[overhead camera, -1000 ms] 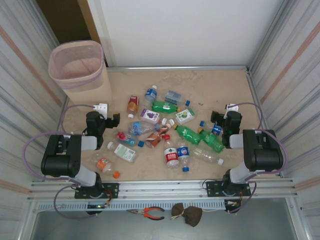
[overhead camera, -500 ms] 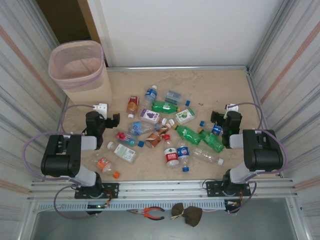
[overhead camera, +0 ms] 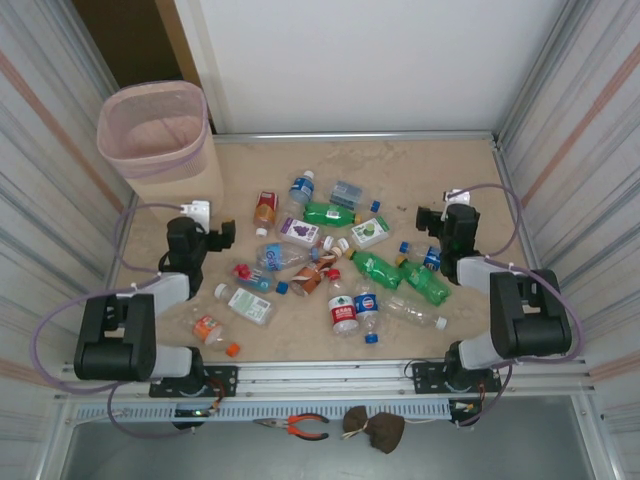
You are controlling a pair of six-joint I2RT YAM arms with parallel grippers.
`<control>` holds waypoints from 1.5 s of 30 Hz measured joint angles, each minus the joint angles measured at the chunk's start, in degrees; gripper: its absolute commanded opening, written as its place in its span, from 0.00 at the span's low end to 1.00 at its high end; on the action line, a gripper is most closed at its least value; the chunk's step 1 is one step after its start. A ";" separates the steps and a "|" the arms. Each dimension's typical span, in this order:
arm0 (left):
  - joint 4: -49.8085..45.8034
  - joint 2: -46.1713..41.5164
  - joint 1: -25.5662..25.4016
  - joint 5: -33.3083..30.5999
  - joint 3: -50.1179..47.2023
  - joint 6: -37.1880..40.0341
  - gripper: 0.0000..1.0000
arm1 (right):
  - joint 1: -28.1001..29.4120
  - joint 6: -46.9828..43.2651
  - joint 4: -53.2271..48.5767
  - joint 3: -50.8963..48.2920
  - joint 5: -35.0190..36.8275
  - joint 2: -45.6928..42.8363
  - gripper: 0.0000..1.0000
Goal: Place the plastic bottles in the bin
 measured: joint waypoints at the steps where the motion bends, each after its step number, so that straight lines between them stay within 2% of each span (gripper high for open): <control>1: -1.95 -0.94 -0.39 -0.66 0.59 -0.15 0.99 | 0.55 -0.11 -1.55 0.42 0.28 -0.72 0.99; 7: -13.81 -5.38 -5.16 -4.42 5.20 -0.79 0.99 | 1.20 1.33 -13.46 2.05 -0.85 -7.08 0.99; 13: -29.88 -7.82 -11.61 -5.68 12.35 -3.41 0.98 | 1.16 6.25 -29.75 8.68 -5.44 -13.55 0.99; 18: -46.77 -7.85 -16.76 -6.84 22.25 -9.79 0.96 | 1.16 10.54 -40.44 11.85 -10.08 -17.03 0.99; 21: -56.94 -7.41 -17.86 -6.97 28.37 -16.06 0.92 | 1.22 12.24 -45.38 12.00 -12.31 -18.71 0.99; 24: -65.18 -7.21 -17.75 -6.86 31.89 -23.30 0.92 | 1.68 13.44 -49.46 12.20 -13.68 -19.91 0.99; 27: -72.30 -7.48 -16.85 -4.74 31.98 -30.91 0.86 | 2.29 13.92 -52.52 12.66 -14.47 -21.09 1.00; 32: -82.20 -10.16 -12.41 -1.75 30.71 -40.54 0.85 | 2.75 14.40 -55.43 13.79 -14.86 -22.97 1.00; 35: -87.17 -14.27 -9.35 -1.01 29.16 -43.98 0.85 | 2.80 14.99 -56.76 14.43 -14.88 -23.52 1.00; 40: -94.68 -20.70 -0.59 0.50 25.57 -47.87 0.88 | 3.04 15.17 -58.60 14.88 -15.87 -24.04 1.00; 45: -99.91 -24.06 0.48 2.40 20.06 -53.59 0.88 | 3.15 15.37 -59.28 14.88 -16.15 -25.11 1.00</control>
